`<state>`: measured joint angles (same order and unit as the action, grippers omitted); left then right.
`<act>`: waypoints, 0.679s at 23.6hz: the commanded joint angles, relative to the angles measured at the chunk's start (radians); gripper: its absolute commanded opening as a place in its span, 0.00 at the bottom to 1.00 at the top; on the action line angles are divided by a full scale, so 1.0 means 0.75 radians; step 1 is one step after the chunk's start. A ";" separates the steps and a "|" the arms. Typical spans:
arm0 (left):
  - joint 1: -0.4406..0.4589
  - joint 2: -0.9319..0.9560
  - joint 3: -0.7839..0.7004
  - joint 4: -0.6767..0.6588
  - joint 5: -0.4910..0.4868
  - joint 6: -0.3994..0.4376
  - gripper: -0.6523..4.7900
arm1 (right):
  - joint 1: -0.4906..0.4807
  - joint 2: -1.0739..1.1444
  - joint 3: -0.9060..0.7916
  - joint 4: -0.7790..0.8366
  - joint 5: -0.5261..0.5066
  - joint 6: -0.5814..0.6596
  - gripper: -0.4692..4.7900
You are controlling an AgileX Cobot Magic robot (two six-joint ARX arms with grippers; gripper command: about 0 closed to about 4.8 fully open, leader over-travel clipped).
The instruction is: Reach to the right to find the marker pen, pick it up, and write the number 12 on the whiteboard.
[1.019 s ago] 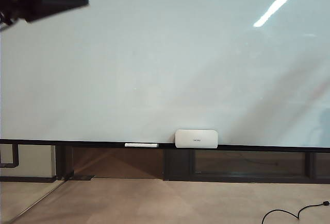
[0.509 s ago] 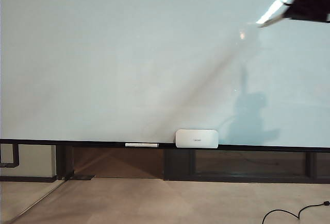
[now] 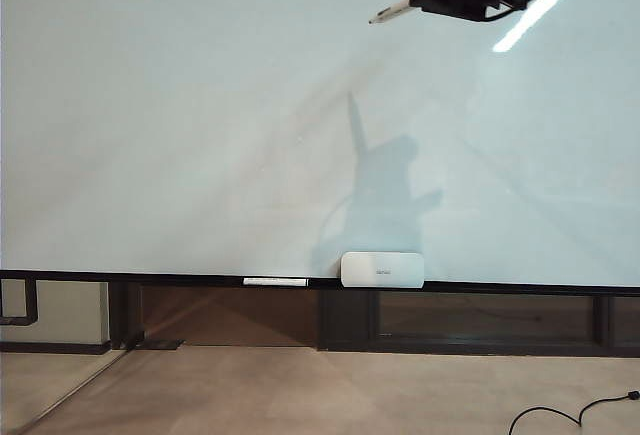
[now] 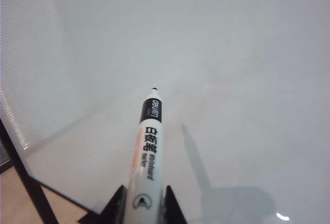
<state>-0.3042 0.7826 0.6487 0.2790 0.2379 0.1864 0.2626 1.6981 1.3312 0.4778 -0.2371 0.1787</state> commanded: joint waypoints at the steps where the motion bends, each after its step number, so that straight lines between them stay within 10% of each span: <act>1: 0.001 -0.021 0.007 0.028 0.101 -0.042 0.11 | 0.011 0.045 0.102 -0.023 0.025 0.002 0.09; 16: 0.001 -0.021 0.020 0.005 0.042 -0.018 0.11 | 0.127 0.242 0.403 -0.106 0.056 -0.034 0.09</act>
<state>-0.3031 0.7685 0.6514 0.2836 0.2623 0.1646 0.3492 1.8793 1.6112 0.3893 -0.2012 0.1562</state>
